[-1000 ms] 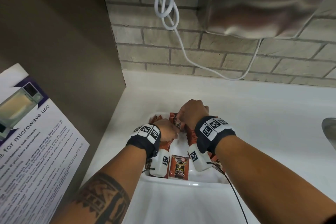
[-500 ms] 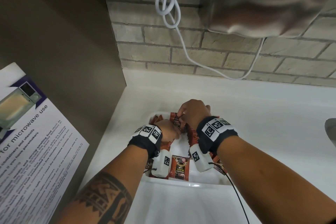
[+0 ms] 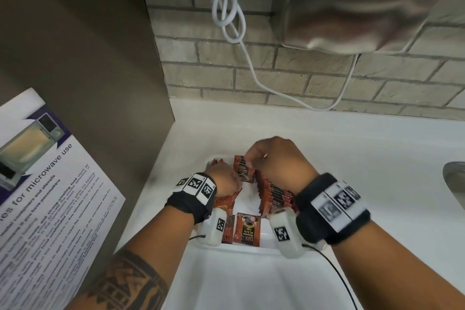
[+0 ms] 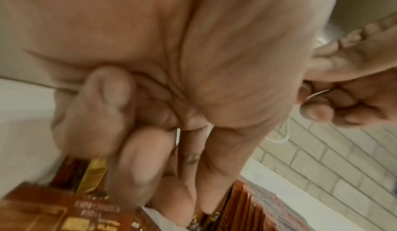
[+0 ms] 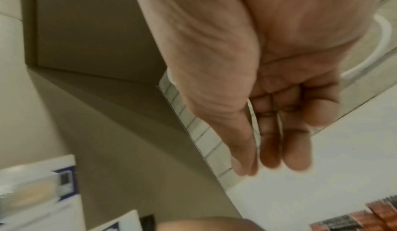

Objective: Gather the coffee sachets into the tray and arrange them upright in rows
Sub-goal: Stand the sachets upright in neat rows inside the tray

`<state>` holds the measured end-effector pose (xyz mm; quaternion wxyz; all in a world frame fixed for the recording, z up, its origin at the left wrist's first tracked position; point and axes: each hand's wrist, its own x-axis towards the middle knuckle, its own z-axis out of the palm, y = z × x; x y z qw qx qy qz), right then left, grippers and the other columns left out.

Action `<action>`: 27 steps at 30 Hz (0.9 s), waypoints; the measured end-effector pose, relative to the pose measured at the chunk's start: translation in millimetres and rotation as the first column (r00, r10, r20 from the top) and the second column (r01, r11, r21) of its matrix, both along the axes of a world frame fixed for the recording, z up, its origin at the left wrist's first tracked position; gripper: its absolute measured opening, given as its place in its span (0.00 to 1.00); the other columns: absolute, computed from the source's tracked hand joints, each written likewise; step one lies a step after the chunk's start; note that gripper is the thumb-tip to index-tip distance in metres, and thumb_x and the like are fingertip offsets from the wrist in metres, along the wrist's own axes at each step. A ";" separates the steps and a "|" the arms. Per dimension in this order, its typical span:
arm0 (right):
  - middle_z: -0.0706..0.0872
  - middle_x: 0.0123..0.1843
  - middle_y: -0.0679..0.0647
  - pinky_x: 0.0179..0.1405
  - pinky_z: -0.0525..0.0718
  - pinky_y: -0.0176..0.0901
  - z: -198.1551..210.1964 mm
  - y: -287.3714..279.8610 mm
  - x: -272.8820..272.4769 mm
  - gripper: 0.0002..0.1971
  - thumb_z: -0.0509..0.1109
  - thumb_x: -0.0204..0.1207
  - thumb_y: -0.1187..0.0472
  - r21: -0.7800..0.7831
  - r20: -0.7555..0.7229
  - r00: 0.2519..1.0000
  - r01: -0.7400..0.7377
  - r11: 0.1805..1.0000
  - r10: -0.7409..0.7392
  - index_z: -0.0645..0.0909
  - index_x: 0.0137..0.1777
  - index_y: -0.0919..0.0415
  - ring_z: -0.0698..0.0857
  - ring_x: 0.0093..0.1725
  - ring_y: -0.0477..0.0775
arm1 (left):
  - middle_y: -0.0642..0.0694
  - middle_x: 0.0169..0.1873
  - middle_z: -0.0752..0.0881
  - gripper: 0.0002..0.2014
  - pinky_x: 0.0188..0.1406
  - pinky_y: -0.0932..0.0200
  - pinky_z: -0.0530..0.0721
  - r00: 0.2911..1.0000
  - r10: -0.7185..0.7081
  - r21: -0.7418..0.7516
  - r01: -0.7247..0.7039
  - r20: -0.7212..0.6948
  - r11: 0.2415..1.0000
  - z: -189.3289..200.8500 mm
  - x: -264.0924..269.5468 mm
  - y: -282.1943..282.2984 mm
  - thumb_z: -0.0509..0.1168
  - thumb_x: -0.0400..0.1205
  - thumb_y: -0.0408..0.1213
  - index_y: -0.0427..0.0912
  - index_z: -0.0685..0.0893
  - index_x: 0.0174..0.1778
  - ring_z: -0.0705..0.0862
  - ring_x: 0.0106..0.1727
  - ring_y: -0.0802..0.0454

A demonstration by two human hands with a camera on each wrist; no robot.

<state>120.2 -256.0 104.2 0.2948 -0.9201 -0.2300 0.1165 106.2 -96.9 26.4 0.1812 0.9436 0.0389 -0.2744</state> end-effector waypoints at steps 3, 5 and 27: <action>0.91 0.48 0.42 0.39 0.79 0.23 -5.3 -17.5 -37.3 0.12 0.64 0.84 0.60 -0.092 -0.095 0.994 -0.072 0.993 0.063 0.91 0.51 0.49 0.87 0.43 0.41 | 0.42 0.65 0.86 0.15 0.74 0.51 0.73 0.993 -0.115 0.018 0.115 0.018 0.993 3.3 -16.5 -6.3 0.61 0.87 0.41 0.41 0.88 0.63 0.80 0.69 0.43; 0.92 0.48 0.47 0.47 0.87 0.36 -23.6 -23.9 -56.9 0.12 0.64 0.85 0.56 -0.210 -0.232 0.970 -0.127 0.970 0.077 0.91 0.51 0.51 0.90 0.45 0.45 | 0.48 0.64 0.88 0.13 0.65 0.56 0.79 0.988 -0.150 -0.050 0.151 0.022 0.987 -0.9 -27.3 -12.7 0.67 0.85 0.39 0.44 0.89 0.64 0.84 0.65 0.48; 0.89 0.53 0.55 0.45 0.86 0.43 -102.2 -23.9 -76.4 0.13 0.64 0.81 0.55 -0.329 -0.333 0.940 -0.040 0.943 -0.076 0.88 0.56 0.60 0.88 0.51 0.56 | 0.50 0.57 0.90 0.11 0.60 0.56 0.86 0.987 -0.159 -0.065 0.156 -0.040 0.986 -4.4 -33.7 -20.2 0.73 0.80 0.32 0.49 0.92 0.56 0.87 0.58 0.52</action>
